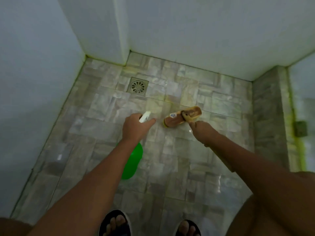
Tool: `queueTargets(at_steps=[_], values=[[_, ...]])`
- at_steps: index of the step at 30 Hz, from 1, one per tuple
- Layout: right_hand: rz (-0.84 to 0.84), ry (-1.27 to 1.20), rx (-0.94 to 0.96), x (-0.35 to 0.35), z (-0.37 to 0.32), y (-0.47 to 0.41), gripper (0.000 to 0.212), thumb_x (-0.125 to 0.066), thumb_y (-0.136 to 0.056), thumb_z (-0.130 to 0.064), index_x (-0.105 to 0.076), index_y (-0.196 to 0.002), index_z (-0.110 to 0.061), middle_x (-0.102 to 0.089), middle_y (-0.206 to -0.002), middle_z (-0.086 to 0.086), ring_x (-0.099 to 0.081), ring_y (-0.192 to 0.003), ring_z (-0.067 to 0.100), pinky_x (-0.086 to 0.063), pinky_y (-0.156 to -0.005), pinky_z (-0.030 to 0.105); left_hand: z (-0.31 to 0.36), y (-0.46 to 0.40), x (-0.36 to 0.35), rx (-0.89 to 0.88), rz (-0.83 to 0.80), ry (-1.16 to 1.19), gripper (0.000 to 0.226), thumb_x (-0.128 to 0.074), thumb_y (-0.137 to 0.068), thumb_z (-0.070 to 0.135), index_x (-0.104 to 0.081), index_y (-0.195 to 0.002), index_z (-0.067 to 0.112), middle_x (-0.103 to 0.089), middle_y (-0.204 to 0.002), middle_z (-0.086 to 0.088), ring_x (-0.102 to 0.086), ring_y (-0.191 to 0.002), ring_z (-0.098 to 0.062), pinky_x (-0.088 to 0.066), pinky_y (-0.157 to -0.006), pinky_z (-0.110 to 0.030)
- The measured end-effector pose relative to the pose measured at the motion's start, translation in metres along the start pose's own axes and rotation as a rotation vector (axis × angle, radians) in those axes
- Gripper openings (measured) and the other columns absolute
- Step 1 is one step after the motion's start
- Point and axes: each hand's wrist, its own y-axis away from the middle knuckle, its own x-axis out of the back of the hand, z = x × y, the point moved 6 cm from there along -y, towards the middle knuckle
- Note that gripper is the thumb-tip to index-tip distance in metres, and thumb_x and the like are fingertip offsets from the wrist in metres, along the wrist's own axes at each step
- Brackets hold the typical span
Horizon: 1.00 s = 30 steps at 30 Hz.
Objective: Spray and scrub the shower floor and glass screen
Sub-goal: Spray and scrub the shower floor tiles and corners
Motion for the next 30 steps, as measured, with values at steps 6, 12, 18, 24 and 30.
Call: queueTargets(at_steps=[6,12,18,24,30], values=[[-0.011,0.0,-0.07,-0.007,0.057,0.036,0.055,-0.017,-0.107,-0.039,-0.055,-0.126,-0.004,-0.059,-0.108,0.018,-0.054,-0.075,0.02,-0.042,-0.058,0.028,0.029,0.002,-0.041,0.002,-0.062,-0.065,0.039,-0.078,-0.082,0.05,-0.065,-0.074,0.013,-0.069,-0.079,-0.009,-0.067,-0.079,-0.032,-0.055,-0.07,-0.039],[-0.019,0.024,-0.113,-0.028,0.083,0.055,0.052,-0.019,-0.107,-0.038,-0.054,-0.126,-0.005,-0.061,-0.114,0.015,-0.062,-0.101,0.028,-0.044,-0.068,0.031,0.039,0.002,-0.063,-0.076,-0.134,-0.167,0.047,-0.081,-0.082,0.049,-0.054,-0.068,0.014,-0.055,-0.07,-0.003,-0.059,-0.069,-0.027,-0.04,-0.061,-0.034],[0.025,-0.088,-0.098,-0.047,0.084,0.046,0.042,-0.02,-0.107,-0.024,-0.041,-0.142,-0.011,-0.057,-0.114,0.015,-0.061,-0.098,0.028,-0.042,-0.072,0.033,0.04,-0.003,-0.056,0.007,-0.025,-0.109,0.039,-0.079,-0.085,0.044,-0.066,-0.07,0.01,-0.057,-0.063,-0.004,-0.059,-0.064,-0.028,-0.037,-0.054,-0.036],[0.001,-0.131,-0.131,-0.045,0.087,0.03,0.044,-0.022,-0.106,-0.029,-0.047,-0.135,-0.01,-0.044,-0.091,0.004,-0.045,-0.07,0.016,-0.035,-0.062,0.029,0.035,-0.018,-0.045,0.017,0.008,-0.009,0.046,-0.083,-0.082,0.047,-0.06,-0.064,0.012,-0.059,-0.062,-0.003,-0.063,-0.067,-0.028,-0.044,-0.062,-0.035],[0.033,-0.119,-0.017,-0.013,0.035,0.009,0.039,-0.026,-0.107,-0.024,-0.049,-0.134,-0.007,-0.059,-0.117,0.015,-0.062,-0.095,0.026,-0.043,-0.069,0.027,0.041,-0.023,-0.026,-0.035,0.117,0.017,0.044,-0.079,-0.084,0.05,-0.064,-0.067,0.013,-0.063,-0.067,-0.006,-0.065,-0.078,-0.034,-0.05,-0.069,-0.038]])
